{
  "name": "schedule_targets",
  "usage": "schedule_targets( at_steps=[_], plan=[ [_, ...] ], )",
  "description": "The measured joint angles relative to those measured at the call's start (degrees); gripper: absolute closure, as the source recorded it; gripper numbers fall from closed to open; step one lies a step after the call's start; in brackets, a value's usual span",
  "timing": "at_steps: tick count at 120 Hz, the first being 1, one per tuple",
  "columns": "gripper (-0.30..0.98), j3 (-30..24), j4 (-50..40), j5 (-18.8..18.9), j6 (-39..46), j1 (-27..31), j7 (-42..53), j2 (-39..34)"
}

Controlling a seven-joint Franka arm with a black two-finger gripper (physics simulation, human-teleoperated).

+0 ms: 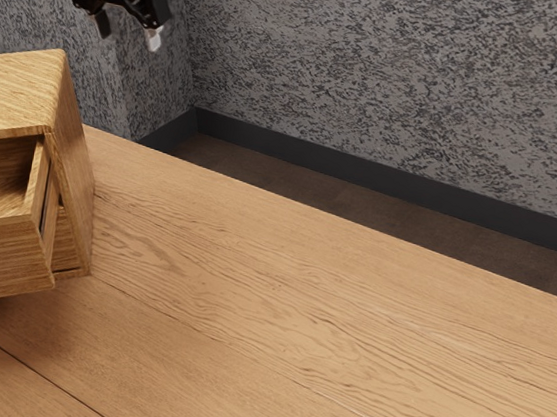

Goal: Push the drawer handle with one arm to close the drawer

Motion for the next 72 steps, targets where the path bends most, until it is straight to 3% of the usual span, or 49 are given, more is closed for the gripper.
schedule_targets(
  at_steps=[16, 24, 36, 56, 72],
  plan=[
    [0.02, 0.05, 0.12, -0.01, -0.07, 0.87, -0.19, -0.03],
    [0.02, -1.18, 6.85, 0.54, -1.07, 1.22, -0.31, -4.54],
    [0.02, -4.71, 11.03, 1.01, -1.57, 11.22, -0.51, -7.86],
    [0.02, -1.96, 10.36, 1.32, -1.12, 6.94, -0.74, -6.72],
    [0.02, -2.31, 2.38, 1.70, -2.39, 4.11, -0.83, -9.12]
  ],
)
